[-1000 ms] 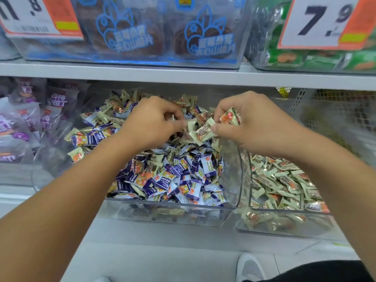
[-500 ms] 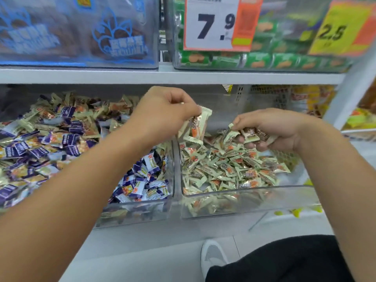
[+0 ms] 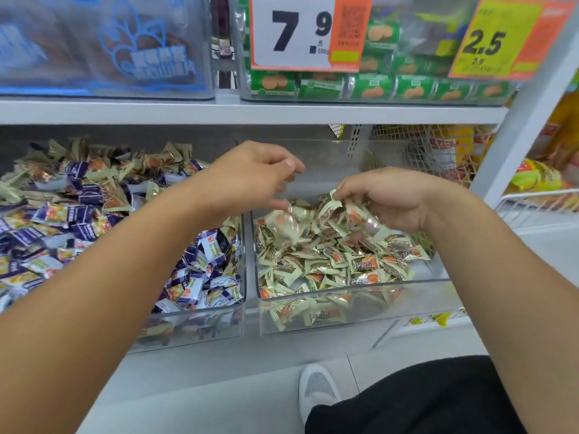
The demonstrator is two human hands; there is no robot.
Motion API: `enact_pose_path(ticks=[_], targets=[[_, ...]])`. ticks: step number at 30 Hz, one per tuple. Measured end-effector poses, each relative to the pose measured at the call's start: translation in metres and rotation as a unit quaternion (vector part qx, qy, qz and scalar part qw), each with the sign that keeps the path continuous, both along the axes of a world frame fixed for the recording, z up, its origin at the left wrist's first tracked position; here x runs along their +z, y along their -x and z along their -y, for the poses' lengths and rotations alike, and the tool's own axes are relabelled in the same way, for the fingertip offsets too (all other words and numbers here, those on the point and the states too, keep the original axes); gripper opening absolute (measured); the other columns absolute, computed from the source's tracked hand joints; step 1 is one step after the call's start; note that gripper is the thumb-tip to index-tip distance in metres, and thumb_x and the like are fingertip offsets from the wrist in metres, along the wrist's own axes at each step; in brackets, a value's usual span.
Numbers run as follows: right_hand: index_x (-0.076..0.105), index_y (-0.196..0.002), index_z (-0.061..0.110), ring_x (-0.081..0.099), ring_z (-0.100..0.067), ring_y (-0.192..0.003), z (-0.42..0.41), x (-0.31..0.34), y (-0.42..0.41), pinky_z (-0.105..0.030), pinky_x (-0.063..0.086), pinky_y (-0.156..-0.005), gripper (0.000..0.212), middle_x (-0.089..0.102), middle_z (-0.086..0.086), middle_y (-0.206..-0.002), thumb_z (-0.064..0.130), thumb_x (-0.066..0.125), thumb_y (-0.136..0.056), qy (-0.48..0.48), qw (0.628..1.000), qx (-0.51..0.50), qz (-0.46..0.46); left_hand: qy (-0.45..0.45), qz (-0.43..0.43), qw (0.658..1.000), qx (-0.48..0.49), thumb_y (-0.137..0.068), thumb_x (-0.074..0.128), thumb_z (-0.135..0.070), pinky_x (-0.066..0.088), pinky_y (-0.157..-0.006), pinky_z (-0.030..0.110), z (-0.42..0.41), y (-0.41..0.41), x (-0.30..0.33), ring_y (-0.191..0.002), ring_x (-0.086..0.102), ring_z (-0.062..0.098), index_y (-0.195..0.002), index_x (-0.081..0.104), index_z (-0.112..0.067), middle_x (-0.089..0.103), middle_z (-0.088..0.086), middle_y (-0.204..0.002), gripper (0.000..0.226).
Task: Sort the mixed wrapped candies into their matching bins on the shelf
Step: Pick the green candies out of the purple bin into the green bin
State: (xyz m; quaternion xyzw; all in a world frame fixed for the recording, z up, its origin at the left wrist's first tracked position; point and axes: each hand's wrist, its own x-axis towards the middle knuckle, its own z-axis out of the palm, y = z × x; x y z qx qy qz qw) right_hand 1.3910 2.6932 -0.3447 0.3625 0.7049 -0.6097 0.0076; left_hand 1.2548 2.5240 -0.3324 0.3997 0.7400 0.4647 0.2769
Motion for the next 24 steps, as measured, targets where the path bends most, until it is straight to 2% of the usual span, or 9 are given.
enact_pose_path(ticks=[2,5,9,11,14,16,19,22,24], targets=[[0.071,-0.091,0.015,0.071,-0.019,-0.084,0.002,0.000,0.003,-0.036,0.050,-0.072,0.008,0.072,-0.003,-0.092,0.021,0.065,-0.091,-0.083,0.996,0.020,0.008,-0.015,-0.010,0.999,-0.034,-0.103,0.048,-0.023,0.060,-0.083,0.028,0.005,0.002,-0.002,-0.111,0.063,0.012,-0.109,0.071,-0.023,0.066,0.001,-0.117,0.023],[0.075,-0.084,0.013,0.065,-0.015,-0.076,0.009,0.003,0.006,-0.033,0.046,-0.071,0.020,0.072,-0.001,-0.081,0.031,0.067,-0.089,-0.239,0.970,0.033,0.025,-0.060,-0.099,0.993,-0.034,-0.099,0.058,-0.024,0.056,-0.091,0.031,0.015,0.005,-0.004,-0.100,0.067,0.008,-0.101,0.075,-0.029,0.073,-0.006,-0.104,0.018],[0.071,-0.069,0.016,0.054,-0.002,-0.050,0.050,0.017,0.017,-0.019,0.041,-0.053,0.027,0.065,0.008,-0.062,0.033,0.070,-0.090,-0.477,0.872,0.071,-0.084,-0.093,-0.237,0.966,0.053,-0.090,0.068,-0.025,0.051,-0.066,0.016,0.043,0.025,-0.003,-0.068,0.063,-0.002,-0.089,0.075,-0.024,0.072,-0.011,-0.078,0.007],[0.070,-0.071,0.019,0.060,-0.004,-0.058,0.092,0.026,0.028,-0.017,0.044,-0.056,0.019,0.066,0.008,-0.064,0.025,0.070,-0.089,-0.493,0.839,0.122,-0.195,-0.012,-0.365,0.925,0.104,-0.085,0.071,-0.036,0.056,-0.077,0.026,0.067,0.053,-0.007,-0.078,0.068,0.005,-0.092,0.076,-0.025,0.074,-0.008,-0.084,0.014],[0.071,-0.096,0.018,0.063,-0.005,-0.071,0.147,0.028,0.050,-0.014,0.047,-0.064,0.015,0.069,0.010,-0.080,0.009,0.062,-0.088,-0.463,0.817,0.210,-0.274,0.176,-0.433,0.878,0.107,-0.072,0.062,-0.064,0.053,-0.091,0.039,0.107,0.093,-0.023,-0.106,0.064,0.024,-0.121,0.066,-0.028,0.072,0.002,-0.113,0.061],[0.062,-0.122,0.020,0.064,-0.011,-0.090,0.162,0.025,0.073,-0.026,0.052,-0.080,0.036,0.068,0.005,-0.106,0.007,0.054,-0.089,-0.452,0.834,0.244,-0.202,0.247,-0.447,0.856,0.086,-0.067,0.057,-0.072,0.049,-0.097,0.044,0.128,0.108,-0.035,-0.119,0.056,0.028,-0.134,0.056,-0.029,0.063,0.004,-0.130,0.079],[0.054,-0.129,0.009,0.062,-0.028,-0.105,0.156,0.017,0.118,-0.043,0.054,-0.089,0.042,0.063,-0.011,-0.123,0.008,0.048,-0.088,-0.458,0.848,0.268,-0.017,0.279,-0.455,0.843,0.072,-0.073,0.065,-0.065,0.044,-0.105,0.044,0.147,0.118,-0.040,-0.128,0.049,0.027,-0.140,0.051,-0.027,0.051,0.003,-0.143,0.078],[0.055,-0.131,0.005,0.064,-0.029,-0.098,0.158,0.012,0.152,-0.038,0.057,-0.079,0.044,0.064,-0.019,-0.120,0.008,0.046,-0.088,-0.459,0.835,0.289,0.092,0.261,-0.455,0.846,0.097,-0.079,0.070,-0.048,0.051,-0.094,0.043,0.158,0.128,-0.038,-0.114,0.057,0.027,-0.130,0.058,-0.029,0.060,0.001,-0.128,0.056],[0.052,-0.138,0.009,0.063,-0.029,-0.108,0.162,0.006,0.170,-0.037,0.058,-0.082,0.047,0.061,-0.013,-0.133,0.009,0.048,-0.091,-0.482,0.809,0.314,0.124,0.241,-0.450,0.852,0.116,-0.083,0.069,-0.045,0.053,-0.084,0.041,0.163,0.135,-0.040,-0.099,0.060,0.027,-0.116,0.066,-0.029,0.066,0.001,-0.109,0.037]])
